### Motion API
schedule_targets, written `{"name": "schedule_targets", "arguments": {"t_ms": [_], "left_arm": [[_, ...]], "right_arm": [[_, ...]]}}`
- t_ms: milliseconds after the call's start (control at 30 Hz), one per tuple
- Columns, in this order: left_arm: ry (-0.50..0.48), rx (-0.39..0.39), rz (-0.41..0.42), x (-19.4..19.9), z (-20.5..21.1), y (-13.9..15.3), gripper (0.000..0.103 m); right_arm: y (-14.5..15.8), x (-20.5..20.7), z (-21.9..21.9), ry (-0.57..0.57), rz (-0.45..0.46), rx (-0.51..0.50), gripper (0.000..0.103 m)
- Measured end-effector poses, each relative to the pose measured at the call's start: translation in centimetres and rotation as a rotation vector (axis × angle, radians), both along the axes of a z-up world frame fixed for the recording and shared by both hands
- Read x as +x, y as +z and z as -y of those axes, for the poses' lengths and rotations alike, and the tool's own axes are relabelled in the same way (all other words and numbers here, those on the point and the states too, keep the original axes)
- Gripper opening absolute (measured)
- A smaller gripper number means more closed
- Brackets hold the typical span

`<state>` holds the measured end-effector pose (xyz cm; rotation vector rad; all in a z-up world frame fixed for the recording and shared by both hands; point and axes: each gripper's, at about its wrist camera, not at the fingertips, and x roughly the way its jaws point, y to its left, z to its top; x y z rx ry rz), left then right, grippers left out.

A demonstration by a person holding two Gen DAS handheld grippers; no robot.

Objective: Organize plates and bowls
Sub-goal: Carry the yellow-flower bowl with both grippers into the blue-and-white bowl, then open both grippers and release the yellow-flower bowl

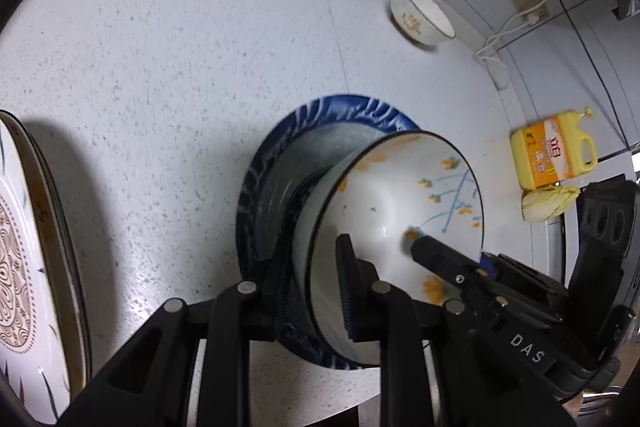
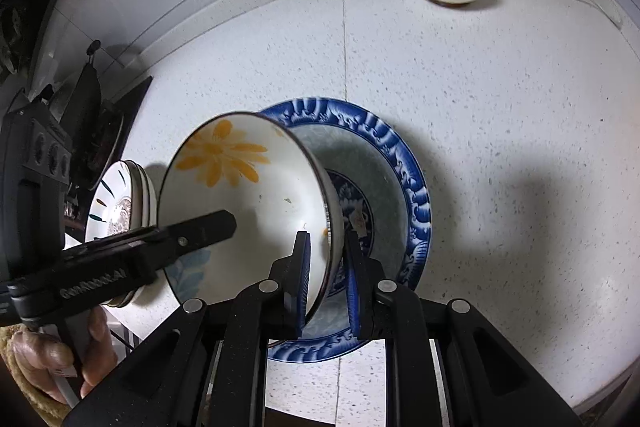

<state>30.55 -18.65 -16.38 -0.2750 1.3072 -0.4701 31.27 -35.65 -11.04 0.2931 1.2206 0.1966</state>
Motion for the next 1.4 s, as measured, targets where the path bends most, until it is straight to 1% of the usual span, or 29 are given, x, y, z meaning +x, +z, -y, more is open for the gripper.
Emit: {"name": "schedule_targets", "arguments": {"t_ms": [167, 467, 600, 733, 867, 967, 1167, 1300, 1400], "left_arm": [[-0.002, 0.021, 0.011, 0.6, 0.6, -0.1, 0.019], [-0.015, 0.039, 0.021, 1.3, 1.4, -0.1, 0.019], [-0.014, 0.049, 0.038, 1.4, 1.6, -0.1, 0.019], [0.001, 0.052, 0.049, 1.7, 1.0, 0.0, 0.019], [0.007, 0.037, 0.050, 1.8, 0.8, 0.1, 0.018], [0.002, 0.042, 0.083, 1.7, 0.6, 0.9, 0.018], [-0.006, 0.053, 0.177, 1.2, 0.4, 3.3, 0.019], [0.001, 0.060, 0.229, 1.0, 0.0, 4.7, 0.019], [0.003, 0.064, 0.253, 1.1, -0.5, 5.5, 0.021]], "right_arm": [[-0.9, 0.3, 0.3, 0.008, -0.022, -0.007, 0.015], [-1.2, 0.3, 0.7, -0.003, -0.016, 0.016, 0.015], [-1.1, 0.2, 0.6, 0.003, -0.006, -0.010, 0.015], [-0.7, 0.2, 0.2, 0.001, 0.020, -0.060, 0.016], [-0.3, 0.2, -0.4, 0.008, 0.046, -0.095, 0.016], [-0.2, 0.1, -1.0, 0.019, 0.058, -0.136, 0.016], [0.3, -0.2, -1.3, 0.020, 0.095, -0.201, 0.019], [1.0, -0.5, -1.0, 0.014, 0.124, -0.232, 0.031], [1.3, -0.4, -0.6, 0.014, 0.139, -0.246, 0.033]]}}
